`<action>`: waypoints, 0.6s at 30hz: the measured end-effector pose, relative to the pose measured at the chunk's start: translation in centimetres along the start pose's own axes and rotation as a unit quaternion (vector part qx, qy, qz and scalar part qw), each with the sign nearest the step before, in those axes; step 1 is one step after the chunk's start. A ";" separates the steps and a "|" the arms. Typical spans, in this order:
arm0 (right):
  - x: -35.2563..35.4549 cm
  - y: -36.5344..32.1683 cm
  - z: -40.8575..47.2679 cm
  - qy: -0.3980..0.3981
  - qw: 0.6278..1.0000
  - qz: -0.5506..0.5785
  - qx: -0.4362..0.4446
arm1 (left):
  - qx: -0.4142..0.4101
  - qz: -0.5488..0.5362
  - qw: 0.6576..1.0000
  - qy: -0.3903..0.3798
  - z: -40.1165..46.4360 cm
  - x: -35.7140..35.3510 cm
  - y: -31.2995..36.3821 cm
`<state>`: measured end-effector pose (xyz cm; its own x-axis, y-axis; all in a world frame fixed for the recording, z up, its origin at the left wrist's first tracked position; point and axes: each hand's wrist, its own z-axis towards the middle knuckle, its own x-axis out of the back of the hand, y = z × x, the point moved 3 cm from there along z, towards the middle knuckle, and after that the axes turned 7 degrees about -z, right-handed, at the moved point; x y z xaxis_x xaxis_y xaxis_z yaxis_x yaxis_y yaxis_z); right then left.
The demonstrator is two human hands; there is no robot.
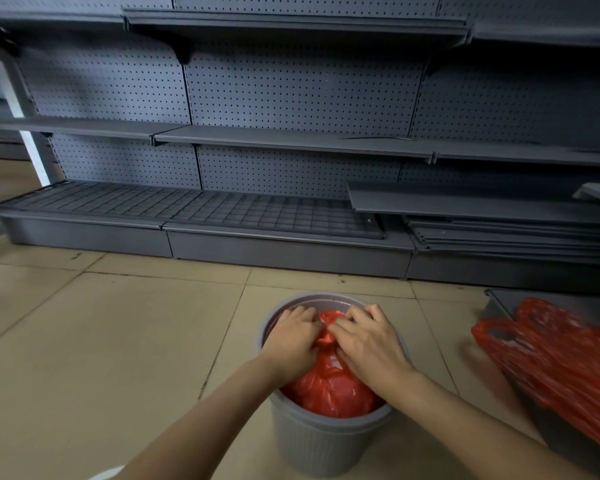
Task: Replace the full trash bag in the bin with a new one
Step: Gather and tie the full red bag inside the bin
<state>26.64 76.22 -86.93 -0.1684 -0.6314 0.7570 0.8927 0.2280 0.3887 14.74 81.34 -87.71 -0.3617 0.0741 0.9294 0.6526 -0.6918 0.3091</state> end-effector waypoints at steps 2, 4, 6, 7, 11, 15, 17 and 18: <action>-0.2 0.2 -0.3 -0.006 1.000 -0.007 0.001 | -0.001 0.006 1.000 -0.012 0.2 -0.2 0.1; -0.4 0.8 -0.5 -0.012 1.000 0.002 -0.014 | 0.008 0.001 1.000 -0.021 0.2 -0.5 0.3; -0.7 1.5 -0.6 -0.026 0.999 0.013 -0.034 | 0.014 -0.011 1.000 -0.018 0.1 -1.0 1.0; -0.8 1.8 -0.7 -0.038 0.998 0.018 -0.046 | 0.019 -0.016 1.000 -0.007 -0.1 -1.3 1.4; -0.5 1.7 -1.0 -0.076 0.988 0.069 -0.111 | 0.092 -0.051 0.992 0.071 -0.4 -1.7 2.0; -0.2 1.4 -1.0 -0.107 0.981 0.079 -0.138 | 0.135 -0.050 0.986 0.089 -0.1 -1.6 1.2; -0.2 1.2 -0.9 -0.117 0.982 0.074 -0.130 | 0.127 -0.041 0.988 0.081 0.0 -1.7 1.1; -0.2 1.1 -0.8 -0.116 0.983 0.067 -0.126 | 0.124 -0.042 0.988 0.077 0.1 -1.7 1.0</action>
<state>28.00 75.99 -87.04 -0.1074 -0.4151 0.9034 0.9835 0.0886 0.1576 16.08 80.54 -88.99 -0.5069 0.0006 0.8620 0.7514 -0.4898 0.4422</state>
